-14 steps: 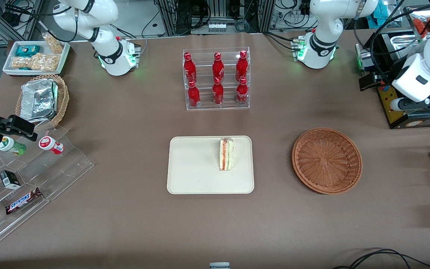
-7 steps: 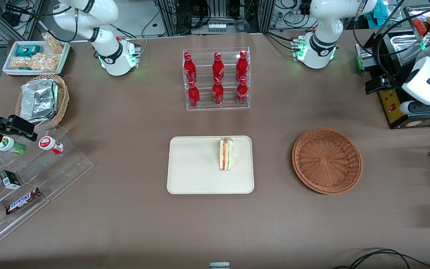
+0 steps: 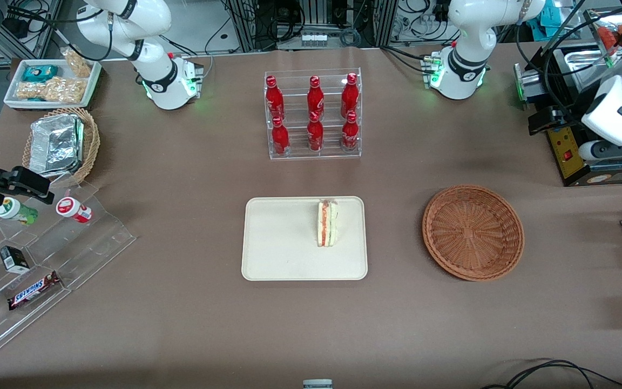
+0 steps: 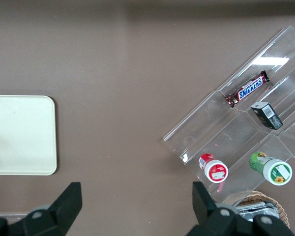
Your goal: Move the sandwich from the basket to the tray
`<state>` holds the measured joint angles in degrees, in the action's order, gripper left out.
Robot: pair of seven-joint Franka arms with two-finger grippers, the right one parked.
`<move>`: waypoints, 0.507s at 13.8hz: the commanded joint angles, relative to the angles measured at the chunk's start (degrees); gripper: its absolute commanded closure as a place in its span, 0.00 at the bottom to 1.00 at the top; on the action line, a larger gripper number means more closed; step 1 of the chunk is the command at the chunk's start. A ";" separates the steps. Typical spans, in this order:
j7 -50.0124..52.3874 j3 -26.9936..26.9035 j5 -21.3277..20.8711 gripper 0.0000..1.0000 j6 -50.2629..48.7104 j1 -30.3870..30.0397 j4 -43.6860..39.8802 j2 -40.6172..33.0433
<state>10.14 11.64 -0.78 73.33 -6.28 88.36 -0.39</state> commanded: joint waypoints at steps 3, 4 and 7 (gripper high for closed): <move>0.32 0.67 0.25 0.00 1.56 -0.93 1.20 -1.63; 0.15 0.67 0.43 0.00 1.56 -1.01 0.25 -0.85; 0.14 0.58 0.52 0.00 1.38 -1.02 -1.17 0.22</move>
<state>10.17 11.64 -0.72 74.53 -6.39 88.35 -0.79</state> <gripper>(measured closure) 0.000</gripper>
